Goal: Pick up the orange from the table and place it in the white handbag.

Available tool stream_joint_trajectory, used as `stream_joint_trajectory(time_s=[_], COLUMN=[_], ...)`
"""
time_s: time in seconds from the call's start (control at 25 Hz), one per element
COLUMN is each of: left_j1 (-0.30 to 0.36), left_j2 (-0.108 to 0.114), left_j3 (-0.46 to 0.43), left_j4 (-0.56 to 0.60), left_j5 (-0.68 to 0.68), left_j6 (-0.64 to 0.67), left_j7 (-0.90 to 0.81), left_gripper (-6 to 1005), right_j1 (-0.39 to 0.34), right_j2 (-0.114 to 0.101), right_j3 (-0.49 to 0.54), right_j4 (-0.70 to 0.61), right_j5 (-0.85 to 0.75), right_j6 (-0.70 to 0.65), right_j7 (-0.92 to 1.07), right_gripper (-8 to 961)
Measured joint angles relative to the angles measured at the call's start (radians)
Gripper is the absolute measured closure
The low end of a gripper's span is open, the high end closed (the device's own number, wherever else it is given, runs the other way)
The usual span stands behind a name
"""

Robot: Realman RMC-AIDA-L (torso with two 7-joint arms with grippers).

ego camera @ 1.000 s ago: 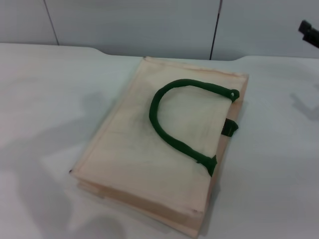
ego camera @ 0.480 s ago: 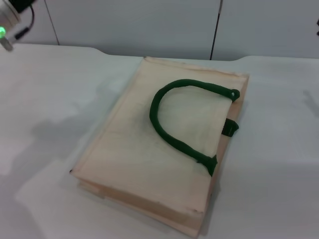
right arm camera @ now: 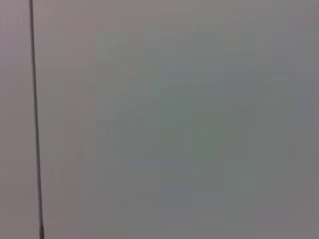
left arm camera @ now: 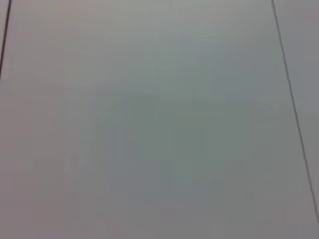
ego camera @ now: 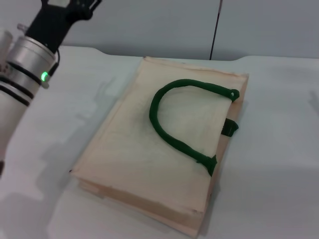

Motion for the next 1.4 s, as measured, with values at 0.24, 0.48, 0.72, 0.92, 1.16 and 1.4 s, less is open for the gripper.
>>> stream_joint_trajectory(time_s=[0.24, 0.48, 0.72, 0.92, 1.16, 1.4], left_j1=[0.012, 0.011, 0.014, 0.013, 0.004, 0.01], left_j2=[0.003, 0.005, 0.006, 0.006, 0.006, 0.002], left_j3=[-0.001, -0.001, -0.001, -0.001, 0.005, 0.002], left_j4=[0.064, 0.062, 0.06, 0.06, 0.062, 0.067], left_j5=[-0.033, -0.037, -0.039, -0.04, -0.032, -0.032], left_j6=[-0.069, -0.073, -0.076, -0.078, -0.077, -0.06], left_j7=[0.039, 0.018, 0.014, 0.014, 0.005, 0.011], left_gripper=[129, 131, 132, 132, 133, 134], right_j1=[0.003, 0.003, 0.004, 0.004, 0.007, 0.008], right_j2=[0.002, 0.003, 0.003, 0.003, 0.003, 0.003], right_j3=[0.017, 0.033, 0.034, 0.034, 0.034, 0.035], right_j4=[0.012, 0.021, 0.026, 0.026, 0.026, 0.026], right_j5=[0.001, 0.002, 0.003, 0.003, 0.003, 0.003], right_j6=[-0.001, -0.009, -0.008, -0.008, -0.008, -0.008], right_j7=[-0.001, -0.006, -0.007, -0.008, -0.008, -0.007], right_gripper=[62, 62, 62, 62, 62, 62])
